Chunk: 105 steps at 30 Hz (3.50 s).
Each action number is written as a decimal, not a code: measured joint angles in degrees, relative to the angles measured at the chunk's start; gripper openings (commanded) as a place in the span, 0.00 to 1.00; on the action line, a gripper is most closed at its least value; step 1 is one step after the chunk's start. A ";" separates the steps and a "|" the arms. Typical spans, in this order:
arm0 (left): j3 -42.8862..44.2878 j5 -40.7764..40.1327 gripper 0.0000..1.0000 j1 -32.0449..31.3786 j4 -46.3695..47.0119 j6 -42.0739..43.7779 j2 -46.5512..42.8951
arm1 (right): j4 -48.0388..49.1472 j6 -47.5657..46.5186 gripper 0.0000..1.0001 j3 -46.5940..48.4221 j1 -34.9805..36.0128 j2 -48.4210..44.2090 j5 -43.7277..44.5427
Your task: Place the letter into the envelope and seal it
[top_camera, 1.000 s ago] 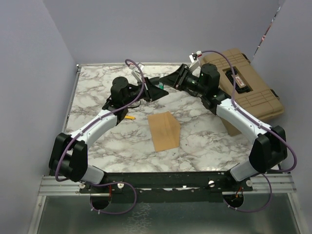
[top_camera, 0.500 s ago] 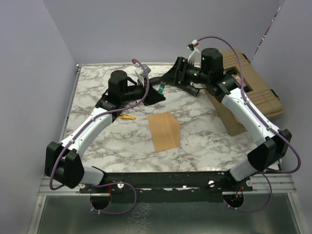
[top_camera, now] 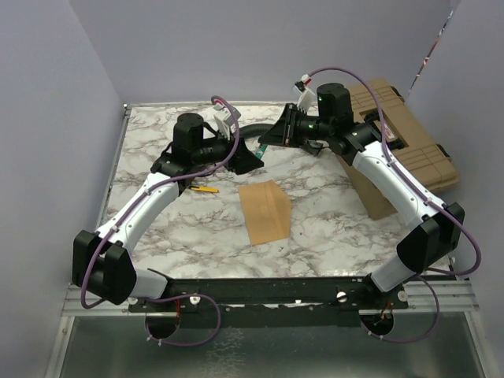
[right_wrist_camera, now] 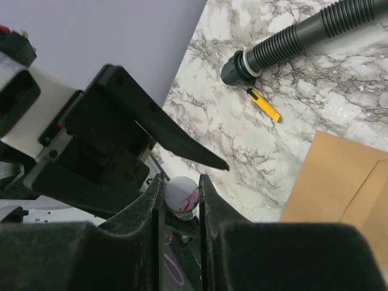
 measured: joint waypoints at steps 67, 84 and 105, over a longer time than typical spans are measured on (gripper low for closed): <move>-5.42 -17.20 0.00 1.03 -1.84 -2.54 -1.88 | 34.80 -24.68 0.17 -43.91 4.50 5.90 58.45; -5.92 -17.46 0.00 1.03 -1.86 -3.28 -3.93 | 47.98 -21.99 0.44 -46.12 4.72 10.99 60.43; -6.36 -17.79 0.00 1.03 -1.84 -3.89 -5.42 | 33.38 -19.23 0.56 -34.45 4.72 2.58 59.28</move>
